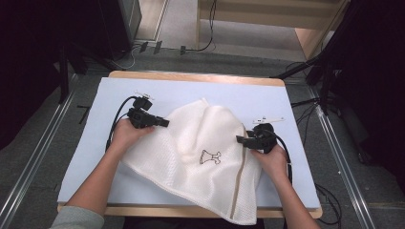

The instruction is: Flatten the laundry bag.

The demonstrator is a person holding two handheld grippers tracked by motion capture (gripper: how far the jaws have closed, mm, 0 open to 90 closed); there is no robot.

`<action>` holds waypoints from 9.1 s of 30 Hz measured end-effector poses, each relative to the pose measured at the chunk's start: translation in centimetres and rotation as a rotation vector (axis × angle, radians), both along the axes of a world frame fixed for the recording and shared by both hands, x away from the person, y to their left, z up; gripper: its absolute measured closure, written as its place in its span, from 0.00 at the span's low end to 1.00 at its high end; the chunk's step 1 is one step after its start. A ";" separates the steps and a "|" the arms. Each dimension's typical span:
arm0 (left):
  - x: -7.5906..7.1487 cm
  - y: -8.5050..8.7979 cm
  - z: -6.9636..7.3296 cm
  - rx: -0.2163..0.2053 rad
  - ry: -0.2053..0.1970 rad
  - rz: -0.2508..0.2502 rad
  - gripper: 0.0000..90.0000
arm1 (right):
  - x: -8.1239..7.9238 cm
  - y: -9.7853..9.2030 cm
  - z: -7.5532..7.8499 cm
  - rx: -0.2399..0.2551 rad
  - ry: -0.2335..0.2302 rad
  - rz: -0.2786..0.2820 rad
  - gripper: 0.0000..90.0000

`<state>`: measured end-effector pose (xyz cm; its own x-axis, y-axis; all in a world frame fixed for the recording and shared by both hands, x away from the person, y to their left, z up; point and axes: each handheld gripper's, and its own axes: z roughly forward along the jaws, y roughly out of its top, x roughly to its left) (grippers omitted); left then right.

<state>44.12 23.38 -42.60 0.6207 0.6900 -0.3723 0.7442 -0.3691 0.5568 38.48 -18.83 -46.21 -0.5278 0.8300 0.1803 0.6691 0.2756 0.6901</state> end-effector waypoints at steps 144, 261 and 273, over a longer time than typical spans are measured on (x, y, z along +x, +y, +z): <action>-2.5 13.6 0.0 0.021 -0.105 0.402 0.98 | -1.5 -2.7 1.5 -0.008 0.026 0.059 0.91; -1.8 5.9 -0.2 0.030 -0.121 0.286 0.96 | -2.7 -0.3 1.6 0.023 0.056 0.114 0.91; -0.4 5.2 -0.4 0.057 -0.104 0.269 0.86 | -4.0 -0.3 0.8 0.019 0.053 0.112 0.88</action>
